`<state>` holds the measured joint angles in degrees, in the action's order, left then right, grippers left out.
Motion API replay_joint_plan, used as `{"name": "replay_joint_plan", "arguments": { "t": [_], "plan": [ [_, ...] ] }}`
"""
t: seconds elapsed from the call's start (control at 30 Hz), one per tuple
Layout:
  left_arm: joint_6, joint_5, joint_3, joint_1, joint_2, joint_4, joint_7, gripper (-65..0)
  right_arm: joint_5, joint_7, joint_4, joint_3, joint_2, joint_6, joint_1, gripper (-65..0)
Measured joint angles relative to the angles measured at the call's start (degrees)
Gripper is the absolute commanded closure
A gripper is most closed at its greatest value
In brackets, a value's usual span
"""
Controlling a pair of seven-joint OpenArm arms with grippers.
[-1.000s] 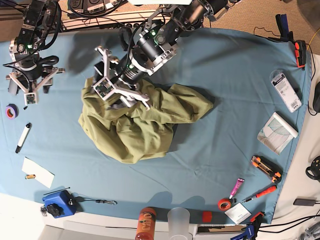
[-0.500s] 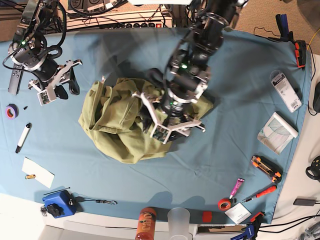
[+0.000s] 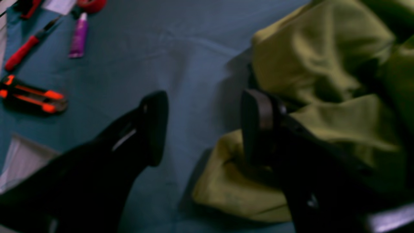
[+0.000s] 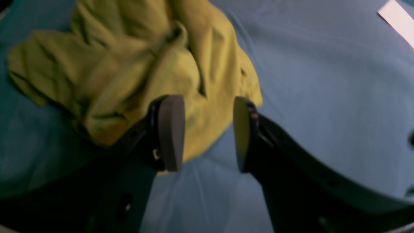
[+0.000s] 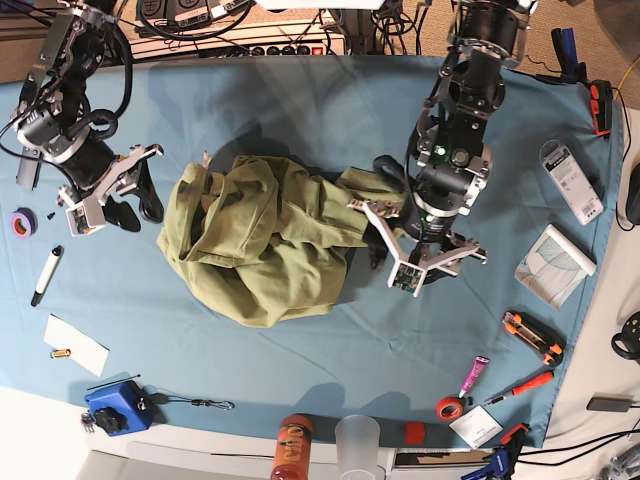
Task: Layout the t-shirt on the table in an organized manner, then fold the t-shirt properly
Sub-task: 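Grasp a t-shirt edge with the right gripper beside the pile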
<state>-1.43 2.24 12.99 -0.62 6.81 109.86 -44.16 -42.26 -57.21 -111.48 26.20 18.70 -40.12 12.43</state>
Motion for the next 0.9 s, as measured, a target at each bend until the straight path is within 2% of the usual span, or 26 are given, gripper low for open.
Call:
{"name": "replay_joint_plan", "arguments": {
  "t": [0.17,0.23,0.37,0.47,0.6,0.7,0.9],
  "plan": [
    [0.0,-0.6,0.1,1.0,0.2,0.0,-0.2,-36.1,0.4,-1.5,0.0,-2.5,0.1,0.2,-3.8,-24.9],
    [0.2,-0.5,0.1,0.9,0.0,0.0,-0.2,-36.1,3.4,-1.2,0.0,-5.9,0.0,0.2,-5.0,-24.9],
    [0.2,-0.4,0.0,0.9,0.2,0.0,-0.2,-36.1,11.5,1.9,0.4,-13.6,0.0,5.2,-5.9,-24.9],
    [0.2,-0.4,0.1,0.9,0.2,0.0,-0.2,-36.1,18.7,3.2,1.6,-16.5,-2.4,10.2,-7.2,-24.9],
    [0.2,-0.4,0.1,0.9,0.2,0.0,-0.2,-36.1,18.4,3.9,3.9,-17.5,-5.6,9.4,-9.0,-24.9],
    [0.2,-0.4,0.0,0.9,0.2,0.0,-0.2,-36.1,20.0,4.3,6.0,-17.6,-7.3,10.4,-11.0,-24.9],
    [0.2,-0.4,0.1,0.9,0.2,0.0,-0.2,-36.1,20.0,4.2,9.1,-17.5,-8.2,10.8,-12.8,-24.9]
  ]
}}
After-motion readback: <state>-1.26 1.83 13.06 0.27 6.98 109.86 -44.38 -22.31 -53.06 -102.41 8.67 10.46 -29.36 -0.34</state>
